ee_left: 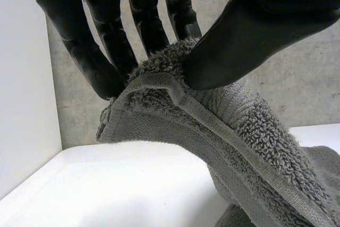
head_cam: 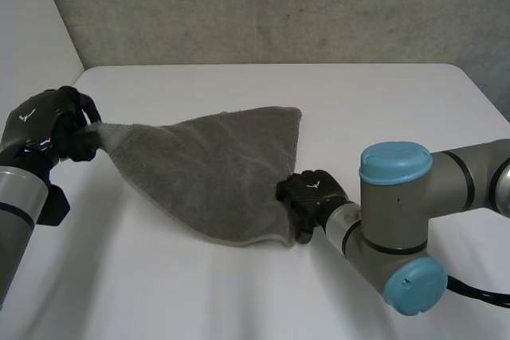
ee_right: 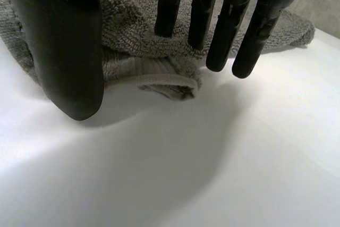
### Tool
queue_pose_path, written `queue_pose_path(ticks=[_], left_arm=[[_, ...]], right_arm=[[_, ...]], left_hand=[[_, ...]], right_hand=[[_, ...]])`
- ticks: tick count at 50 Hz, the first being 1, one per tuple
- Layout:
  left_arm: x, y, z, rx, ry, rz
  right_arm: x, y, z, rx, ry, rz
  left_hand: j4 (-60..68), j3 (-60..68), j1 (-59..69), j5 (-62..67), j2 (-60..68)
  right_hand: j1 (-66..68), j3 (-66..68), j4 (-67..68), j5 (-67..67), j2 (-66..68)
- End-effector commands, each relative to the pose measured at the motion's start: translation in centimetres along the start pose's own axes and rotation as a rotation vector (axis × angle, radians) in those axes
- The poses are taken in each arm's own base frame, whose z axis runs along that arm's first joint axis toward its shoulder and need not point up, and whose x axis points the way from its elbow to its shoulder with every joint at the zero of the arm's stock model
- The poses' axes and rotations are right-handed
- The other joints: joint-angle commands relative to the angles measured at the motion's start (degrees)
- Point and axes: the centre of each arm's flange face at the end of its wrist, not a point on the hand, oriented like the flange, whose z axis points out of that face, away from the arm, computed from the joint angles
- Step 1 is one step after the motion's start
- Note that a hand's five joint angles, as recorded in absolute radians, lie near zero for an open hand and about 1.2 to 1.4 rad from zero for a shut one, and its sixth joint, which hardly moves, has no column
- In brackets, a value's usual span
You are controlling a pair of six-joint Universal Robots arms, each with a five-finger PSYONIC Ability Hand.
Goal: Fold the towel.
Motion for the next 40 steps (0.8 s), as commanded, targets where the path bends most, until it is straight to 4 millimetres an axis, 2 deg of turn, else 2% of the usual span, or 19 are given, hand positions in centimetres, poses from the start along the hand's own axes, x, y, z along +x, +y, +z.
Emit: queue_pose_path(ticks=[1, 6, 21, 30, 40], left_arm=[[-0.2, 0.0, 0.1, 0.002, -0.005, 0.0], [-0.2, 0.1, 0.1, -0.002, -0.003, 0.0], [-0.2, 0.5, 0.1, -0.018, 0.0, -0.001], [-0.2, 0.4, 0.1, -0.017, 0.0, 0.001], [-0.3, 0.6, 0.1, -0.023, -0.001, 0.002]], right_arm=[[-0.2, -0.2, -1.3, 0.031, -0.015, -0.062], [0.0, 0.4, -1.4, 0.043, -0.01, -0.061], [0.2, 0.3, -1.2, 0.088, 0.011, -0.07], [2.4, 0.6, -1.6, 0.069, 0.062, -0.078], [2.3, 0.8, -1.4, 0.08, 0.048, -0.09]], left_hand=[[-7.1, -8.5, -2.2, -15.0, -3.6], [-7.1, -8.5, -2.2, -15.0, -3.6], [-7.1, -8.5, -2.2, -15.0, -3.6], [-7.1, -8.5, -2.2, -15.0, -3.6], [-7.1, -8.5, -2.2, -15.0, -3.6]], right_hand=[[6.0, 6.8, 6.8, 6.1, 6.3], [6.0, 6.8, 6.8, 6.1, 6.3], [11.2, 12.0, 12.1, 11.3, 11.5], [14.6, 15.4, 15.4, 14.7, 14.9], [13.9, 14.7, 14.7, 14.0, 14.2]])
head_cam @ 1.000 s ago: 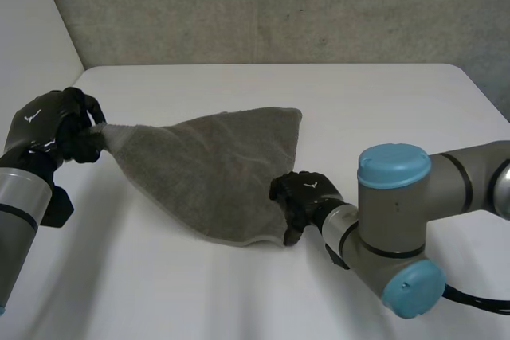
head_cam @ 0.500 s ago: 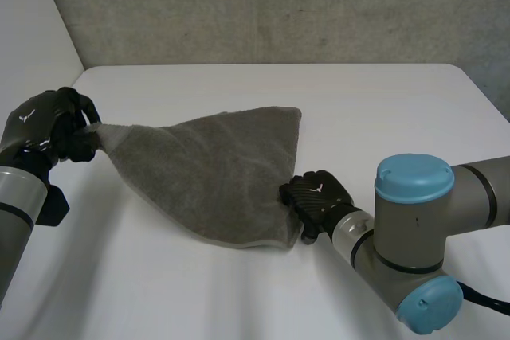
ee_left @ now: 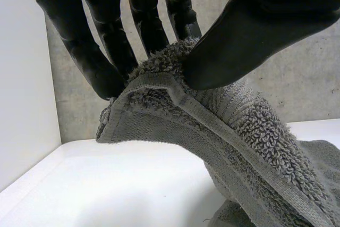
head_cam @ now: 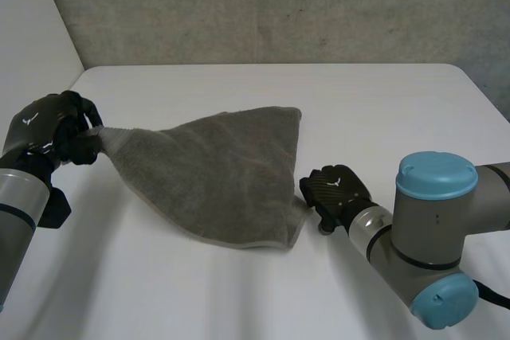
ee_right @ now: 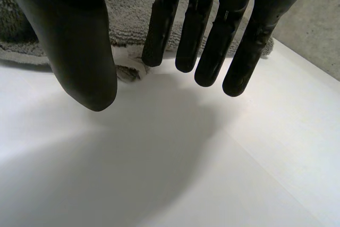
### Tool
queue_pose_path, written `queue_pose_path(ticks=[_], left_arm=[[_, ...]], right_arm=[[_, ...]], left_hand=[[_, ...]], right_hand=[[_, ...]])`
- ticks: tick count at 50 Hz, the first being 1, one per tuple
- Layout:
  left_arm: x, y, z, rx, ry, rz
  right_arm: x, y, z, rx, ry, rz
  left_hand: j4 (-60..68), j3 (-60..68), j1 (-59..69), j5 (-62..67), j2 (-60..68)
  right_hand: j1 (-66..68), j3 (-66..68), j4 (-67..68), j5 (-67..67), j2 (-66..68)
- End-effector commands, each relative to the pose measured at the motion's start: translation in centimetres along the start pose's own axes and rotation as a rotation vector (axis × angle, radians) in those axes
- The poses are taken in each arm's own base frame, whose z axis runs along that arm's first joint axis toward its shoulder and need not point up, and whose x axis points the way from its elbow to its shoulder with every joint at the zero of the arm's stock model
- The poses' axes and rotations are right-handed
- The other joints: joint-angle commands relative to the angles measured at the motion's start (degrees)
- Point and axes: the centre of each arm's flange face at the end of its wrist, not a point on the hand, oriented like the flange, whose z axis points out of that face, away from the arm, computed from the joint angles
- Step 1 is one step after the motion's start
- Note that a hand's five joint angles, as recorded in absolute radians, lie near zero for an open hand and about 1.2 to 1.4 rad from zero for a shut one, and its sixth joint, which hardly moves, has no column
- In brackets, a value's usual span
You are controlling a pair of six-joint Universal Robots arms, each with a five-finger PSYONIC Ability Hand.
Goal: Fold the towel.
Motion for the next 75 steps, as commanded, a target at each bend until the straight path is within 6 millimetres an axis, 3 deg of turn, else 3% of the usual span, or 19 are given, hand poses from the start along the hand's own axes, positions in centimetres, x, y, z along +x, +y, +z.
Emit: queue_pose_path(ticks=[1, 14, 31, 48, 67, 71, 73, 74, 75], left_arm=[[0.0, 0.1, 0.0, -0.003, -0.001, 0.001], [0.0, 0.2, 0.0, -0.004, -0.001, 0.001], [0.0, 0.4, -0.1, -0.005, 0.002, 0.001], [0.0, 0.5, 0.0, -0.008, 0.003, 0.003], [0.0, 0.5, 0.0, -0.01, 0.002, 0.003], [0.0, 0.5, 0.0, -0.01, 0.002, 0.003], [0.0, 0.5, 0.0, -0.01, 0.001, 0.003], [0.0, 0.5, 0.0, -0.01, 0.001, 0.003], [0.0, 0.5, 0.0, -0.01, 0.002, 0.003]], right_arm=[[-0.3, 0.0, 0.2, 0.023, -0.018, -0.007], [-0.6, -0.6, 0.8, 0.077, -0.021, -0.022], [-0.7, 0.6, 3.1, 0.062, -0.018, -0.082], [-0.6, -0.1, 3.4, 0.085, -0.017, -0.084], [-1.9, -0.2, 3.1, 0.091, -0.046, -0.084], [-2.3, -0.2, 3.1, 0.095, -0.055, -0.088], [-2.3, -0.3, 3.1, 0.097, -0.055, -0.088], [-2.2, -0.4, 3.1, 0.101, -0.052, -0.085], [-2.2, -0.4, 3.1, 0.101, -0.052, -0.085]], left_hand=[[-7.1, -8.5, -2.2, -15.0, -3.6], [-7.1, -8.5, -2.2, -15.0, -3.6], [-7.1, -8.5, -2.2, -15.0, -3.6], [-7.1, -8.5, -2.2, -15.0, -3.6], [-7.1, -8.5, -2.2, -15.0, -3.6], [-7.1, -8.5, -2.2, -15.0, -3.6], [-7.1, -8.5, -2.2, -15.0, -3.6], [-7.1, -8.5, -2.2, -15.0, -3.6], [-7.1, -8.5, -2.2, -15.0, -3.6]], right_hand=[[-0.4, -0.5, -0.4, -0.3, -0.3], [-0.7, -0.8, -0.8, -0.6, -0.6], [-0.4, -0.5, -0.4, -0.3, -0.3], [-0.1, -0.2, -0.1, 0.0, 0.0], [-0.1, -0.2, -0.1, 0.0, 0.0], [3.4, 3.4, 3.4, 3.5, 3.5], [9.9, 9.8, 9.8, 10.0, 10.0], [21.0, 20.9, 21.0, 21.1, 21.1], [21.1, 21.0, 21.1, 21.2, 21.2]])
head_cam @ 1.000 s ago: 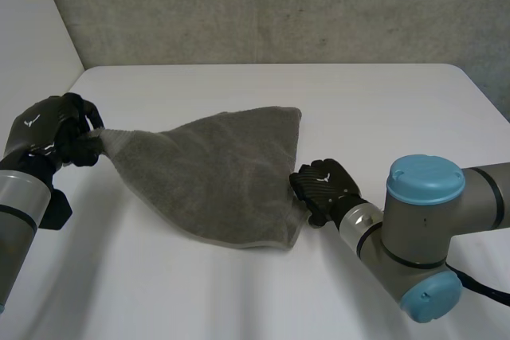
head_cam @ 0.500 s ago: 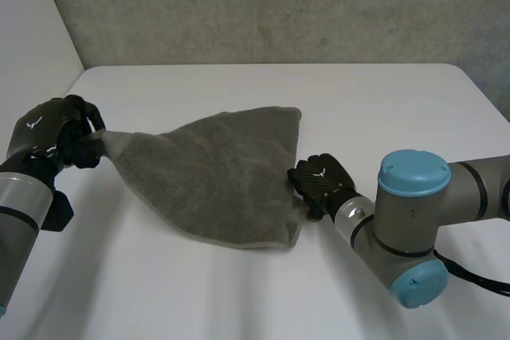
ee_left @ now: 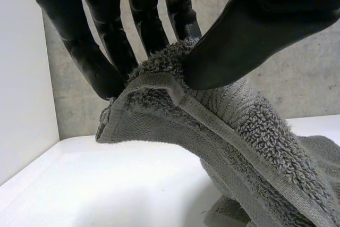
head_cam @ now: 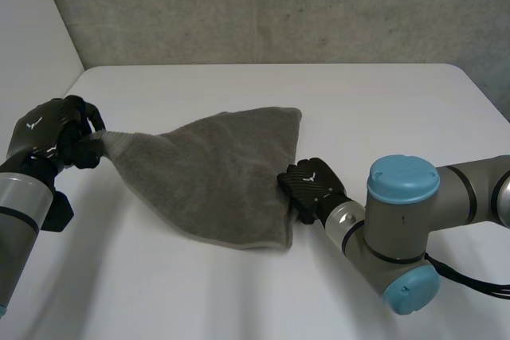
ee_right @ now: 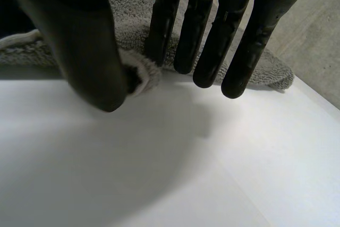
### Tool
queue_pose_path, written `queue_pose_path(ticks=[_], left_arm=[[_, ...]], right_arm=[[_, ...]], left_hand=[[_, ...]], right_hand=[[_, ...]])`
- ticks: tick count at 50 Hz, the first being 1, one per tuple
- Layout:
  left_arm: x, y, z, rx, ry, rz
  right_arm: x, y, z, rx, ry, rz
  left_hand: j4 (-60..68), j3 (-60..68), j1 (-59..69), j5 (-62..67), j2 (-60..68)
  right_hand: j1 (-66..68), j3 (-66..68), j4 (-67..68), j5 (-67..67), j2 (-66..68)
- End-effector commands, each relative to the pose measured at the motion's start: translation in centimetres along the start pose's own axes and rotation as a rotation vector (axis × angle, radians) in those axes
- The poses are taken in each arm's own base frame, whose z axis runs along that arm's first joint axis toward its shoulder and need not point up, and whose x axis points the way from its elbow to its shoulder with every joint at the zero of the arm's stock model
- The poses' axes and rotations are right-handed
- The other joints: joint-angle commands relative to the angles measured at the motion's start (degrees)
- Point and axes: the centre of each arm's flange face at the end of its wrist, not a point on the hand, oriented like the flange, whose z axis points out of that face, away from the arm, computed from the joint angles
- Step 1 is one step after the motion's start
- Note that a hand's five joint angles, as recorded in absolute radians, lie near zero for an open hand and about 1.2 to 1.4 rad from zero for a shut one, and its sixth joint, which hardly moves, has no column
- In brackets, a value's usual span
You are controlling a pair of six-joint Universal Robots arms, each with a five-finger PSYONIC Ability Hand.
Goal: Fold the towel.
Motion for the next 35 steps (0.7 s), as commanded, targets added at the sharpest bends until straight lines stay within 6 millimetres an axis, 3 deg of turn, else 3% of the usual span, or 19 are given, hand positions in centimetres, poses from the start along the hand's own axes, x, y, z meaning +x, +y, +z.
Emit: queue_pose_path(ticks=[1, 6, 7, 8, 10, 13, 15, 20, 22, 23, 24, 25, 27, 31, 35], left_arm=[[0.0, 0.0, 0.0, 0.0, 0.001, 0.002], [0.0, -0.1, 0.0, 0.001, 0.0, 0.003], [0.0, -0.1, 0.0, 0.001, 0.0, 0.003], [0.0, -0.1, 0.0, 0.001, 0.0, 0.003], [0.0, -0.1, 0.0, 0.003, 0.001, 0.003], [0.0, -0.4, 0.1, 0.01, -0.001, 0.005], [0.1, -0.7, 0.1, 0.014, -0.001, 0.005], [0.9, -2.2, 0.0, 0.043, 0.022, 0.007], [1.2, -3.3, -0.5, 0.06, 0.028, 0.008], [1.6, -4.6, -1.0, 0.083, 0.036, 0.01], [2.0, -5.7, -1.4, 0.098, 0.044, 0.011], [2.0, -5.7, -1.4, 0.098, 0.044, 0.011], [2.8, -8.2, -2.4, 0.12, 0.057, 0.012], [3.2, -9.4, -2.8, 0.095, 0.054, 0.017], [3.4, -9.7, -2.6, 0.039, 0.047, 0.069]], right_arm=[[0.0, -0.3, 0.1, 0.009, 0.008, 0.002], [1.3, -1.5, 0.0, 0.039, 0.052, 0.013], [2.1, -2.9, -0.4, 0.068, 0.078, 0.018], [2.1, -2.9, -0.4, 0.068, 0.078, 0.018], [3.9, -6.2, -1.9, 0.15, 0.129, 0.027], [5.1, -7.7, -2.8, 0.189, 0.162, 0.034], [9.0, -10.9, -5.5, 0.262, 0.259, 0.051], [11.2, -13.5, -8.4, 0.305, 0.316, 0.044], [12.8, -16.3, -11.5, 0.333, 0.348, 0.014], [12.8, -16.3, -11.5, 0.333, 0.348, 0.014], [13.4, -17.5, -12.8, 0.336, 0.355, -0.005], [13.4, -17.5, -12.8, 0.336, 0.355, -0.005], [14.2, -19.3, -14.9, 0.3, 0.347, -0.055], [15.2, -19.5, -16.1, 0.21, 0.34, -0.099], [15.9, -17.6, -15.6, 0.018, 0.29, -0.199]], left_hand=[[-7.1, -8.5, -2.2, -15.0, -3.6], [-7.1, -8.5, -2.2, -15.0, -3.6], [-7.1, -8.5, -2.2, -15.0, -3.6], [-7.1, -8.5, -2.2, -15.0, -3.6], [-7.1, -8.5, -2.2, -15.0, -3.6], [-7.1, -8.5, -2.2, -15.0, -3.6], [-7.1, -8.5, -2.2, -15.0, -3.6], [-7.1, -8.5, -2.2, -15.0, -3.6], [-7.1, -8.5, -2.2, -15.0, -3.6], [-7.1, -8.5, -2.2, -15.0, -3.6], [-7.1, -8.5, -2.2, -15.0, -3.6], [-7.1, -8.5, -2.2, -15.0, -3.6], [-7.1, -8.5, -2.2, -15.0, -3.6], [-7.1, -8.5, -2.2, -15.0, -3.6], [-7.1, -8.5, -2.2, -15.0, -3.6]], right_hand=[[29.2, 29.2, 29.5, 29.7, 29.0], [29.3, 29.4, 29.7, 29.8, 29.1], [29.3, 29.4, 29.7, 29.8, 29.1], [29.3, 29.4, 29.7, 29.8, 29.1], [29.3, 29.4, 29.7, 29.8, 29.1], [29.3, 29.4, 29.7, 29.8, 29.1], [29.3, 29.4, 29.7, 29.8, 29.1], [29.3, 29.4, 29.7, 29.8, 29.1], [29.3, 29.4, 29.7, 29.8, 29.1], [29.3, 29.4, 29.7, 29.8, 29.1], [29.3, 29.4, 29.7, 29.8, 29.1], [29.3, 29.4, 29.7, 29.8, 29.1], [29.3, 29.4, 29.7, 29.8, 29.1], [29.3, 29.4, 29.7, 29.8, 29.1], [29.3, 29.4, 29.7, 29.8, 29.1]])
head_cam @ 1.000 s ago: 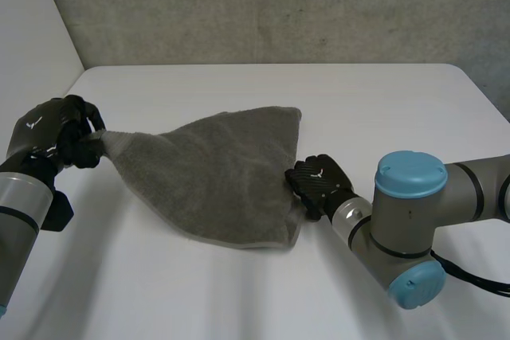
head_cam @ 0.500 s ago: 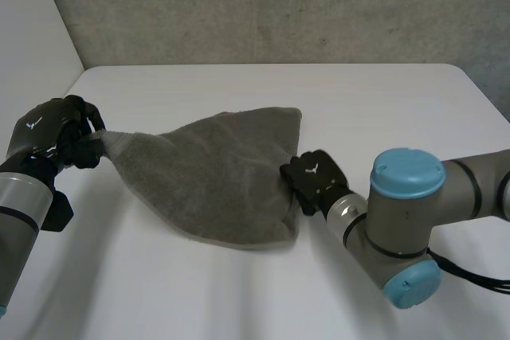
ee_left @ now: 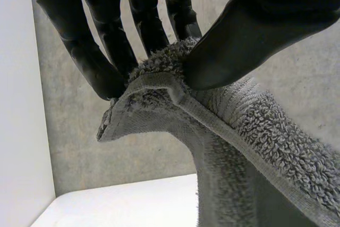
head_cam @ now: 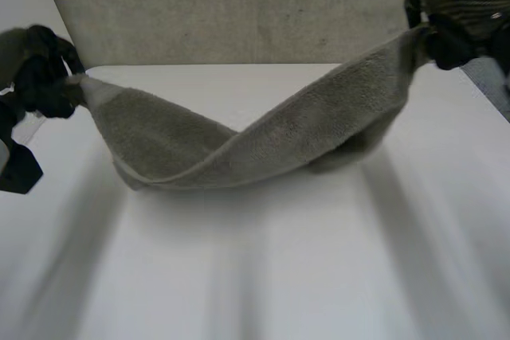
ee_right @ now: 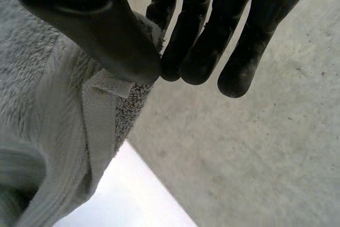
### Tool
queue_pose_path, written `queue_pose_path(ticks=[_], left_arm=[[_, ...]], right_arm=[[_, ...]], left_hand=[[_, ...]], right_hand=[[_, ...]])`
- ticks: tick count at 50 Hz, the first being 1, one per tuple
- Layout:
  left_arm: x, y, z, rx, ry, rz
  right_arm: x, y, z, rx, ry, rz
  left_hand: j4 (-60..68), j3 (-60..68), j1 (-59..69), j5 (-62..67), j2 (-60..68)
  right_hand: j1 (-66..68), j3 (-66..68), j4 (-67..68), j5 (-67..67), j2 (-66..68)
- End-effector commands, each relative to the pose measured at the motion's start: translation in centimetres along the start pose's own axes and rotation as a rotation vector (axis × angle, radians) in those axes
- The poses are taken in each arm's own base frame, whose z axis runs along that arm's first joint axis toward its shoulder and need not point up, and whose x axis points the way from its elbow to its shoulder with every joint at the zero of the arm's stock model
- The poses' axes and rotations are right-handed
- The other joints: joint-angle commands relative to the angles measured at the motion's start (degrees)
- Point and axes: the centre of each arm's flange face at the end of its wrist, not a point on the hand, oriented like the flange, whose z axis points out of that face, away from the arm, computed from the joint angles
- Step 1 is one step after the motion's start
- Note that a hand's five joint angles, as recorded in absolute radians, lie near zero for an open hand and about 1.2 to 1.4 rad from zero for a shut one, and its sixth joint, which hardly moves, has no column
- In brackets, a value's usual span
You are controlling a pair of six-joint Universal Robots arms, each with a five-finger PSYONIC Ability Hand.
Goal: Fold the towel.
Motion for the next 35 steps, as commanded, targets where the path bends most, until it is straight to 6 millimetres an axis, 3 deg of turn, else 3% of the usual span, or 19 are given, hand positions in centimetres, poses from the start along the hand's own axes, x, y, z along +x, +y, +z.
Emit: queue_pose_path(ticks=[1, 7, 9, 14, 16, 17, 18, 19, 20, 21, 22, 23, 24, 25, 26, 30, 32, 34, 35], left_arm=[[0.3, -0.3, 0.6, -0.121, -0.011, 0.105], [0.2, 4.2, 4.2, -0.274, 0.016, 0.306], [0.3, 5.9, 5.7, -0.32, 0.034, 0.34], [1.8, 7.1, 9.6, -0.32, 0.079, 0.361], [2.6, 4.3, 12.3, -0.203, 0.065, 0.361], [2.6, 4.3, 12.3, -0.203, 0.065, 0.361], [3.1, 1.7, 13.4, -0.103, 0.045, 0.354], [3.6, -1.3, 14.1, 0.007, 0.018, 0.339], [3.6, -1.3, 14.1, 0.008, 0.017, 0.339], [3.9, -4.0, 14.4, 0.111, -0.01, 0.314], [4.3, -7.4, 14.6, 0.253, -0.036, 0.272], [4.3, -7.4, 14.6, 0.255, -0.036, 0.272], [4.3, -7.4, 14.6, 0.255, -0.036, 0.272], [4.7, -9.8, 14.5, 0.364, -0.05, 0.239], [5.2, -12.3, 13.9, 0.476, -0.059, 0.208], [5.3, -13.6, 13.3, 0.54, -0.064, 0.195], [5.2, -12.9, 13.3, 0.52, -0.065, 0.198], [4.4, -9.2, 13.6, 0.401, -0.073, 0.221], [4.4, -9.2, 13.6, 0.4, -0.073, 0.221]], right_arm=[[0.6, 2.7, 0.2, -0.252, -0.116, -0.199], [-0.4, 6.5, 2.0, -0.374, -0.185, -0.305], [-0.5, 8.4, 4.3, -0.406, -0.176, -0.316], [-0.2, 7.9, 9.3, -0.283, -0.058, -0.371], [0.5, 6.4, 11.1, -0.188, 0.029, -0.399], [1.6, 4.3, 12.7, -0.08, 0.137, -0.415], [2.8, 1.6, 13.8, 0.06, 0.255, -0.418], [2.8, 1.5, 13.8, 0.061, 0.256, -0.418], [3.9, -1.0, 14.2, 0.184, 0.354, -0.411], [3.9, -1.0, 14.2, 0.186, 0.355, -0.411], [4.7, -3.5, 14.3, 0.332, 0.439, -0.382], [5.9, -6.4, 13.4, 0.475, 0.519, -0.342], [5.9, -6.4, 13.4, 0.477, 0.519, -0.342], [7.0, -8.4, 12.2, 0.565, 0.569, -0.318], [7.0, -8.4, 12.2, 0.566, 0.57, -0.317], [7.0, -10.0, 10.2, 0.615, 0.572, -0.298], [6.4, -8.8, 10.1, 0.569, 0.528, -0.301], [5.0, -7.3, 10.4, 0.517, 0.457, -0.298], [4.0, -5.6, 10.6, 0.459, 0.406, -0.295]], left_hand=[[-7.1, -8.5, -2.2, -15.0, -3.6], [-7.1, -8.5, -2.2, -15.0, -3.6], [-7.1, -8.5, -2.2, -15.0, -3.6], [-7.1, -8.5, -2.2, -15.0, -3.6], [-7.1, -8.5, -2.2, -15.0, -3.6], [-7.1, -8.5, -2.2, -15.0, -3.6], [-7.1, -8.5, -2.2, -15.0, -3.6], [-7.1, -8.5, -2.2, -15.0, -3.6], [-7.1, -8.5, -2.2, -15.0, -3.6], [-7.1, -8.5, -2.2, -15.0, -3.6], [-7.1, -8.5, -2.2, -15.0, -3.6], [-7.1, -8.5, -2.2, -15.0, -3.6], [-7.1, -8.5, -2.2, -15.0, -3.6], [-7.1, -8.5, -2.2, -15.0, -3.6], [-7.1, -8.5, -2.2, -15.0, -3.6], [-7.1, -8.5, -2.2, -15.0, -3.6], [-7.1, -8.5, -2.2, -15.0, -3.6], [-7.1, -8.5, -2.2, -15.0, -3.6], [-7.1, -8.5, -2.2, -15.0, -3.6]], right_hand=[[5.0, 4.1, 3.7, 3.4, 4.5], [5.0, 4.1, 3.7, 3.4, 4.5], [5.0, 4.1, 3.7, 3.4, 4.5], [5.0, 4.1, 3.7, 3.4, 4.5], [5.0, 4.1, 3.7, 3.4, 4.5], [5.0, 4.1, 3.7, 3.4, 4.5], [5.0, 4.1, 3.7, 3.4, 4.5], [5.0, 4.1, 3.7, 3.4, 4.5], [5.0, 4.1, 3.7, 3.4, 4.5], [5.0, 4.1, 3.7, 3.4, 4.5], [5.0, 4.1, 3.7, 3.4, 4.5], [5.0, 4.1, 3.7, 3.4, 4.5], [5.0, 4.1, 3.7, 3.4, 4.5], [5.0, 4.1, 3.7, 3.4, 4.5], [5.0, 4.1, 3.7, 3.4, 4.5], [5.0, 4.1, 3.7, 3.4, 4.5], [5.0, 4.1, 3.7, 3.4, 4.5], [5.0, 4.1, 3.7, 3.4, 4.5], [5.0, 4.1, 3.7, 3.4, 4.5]])
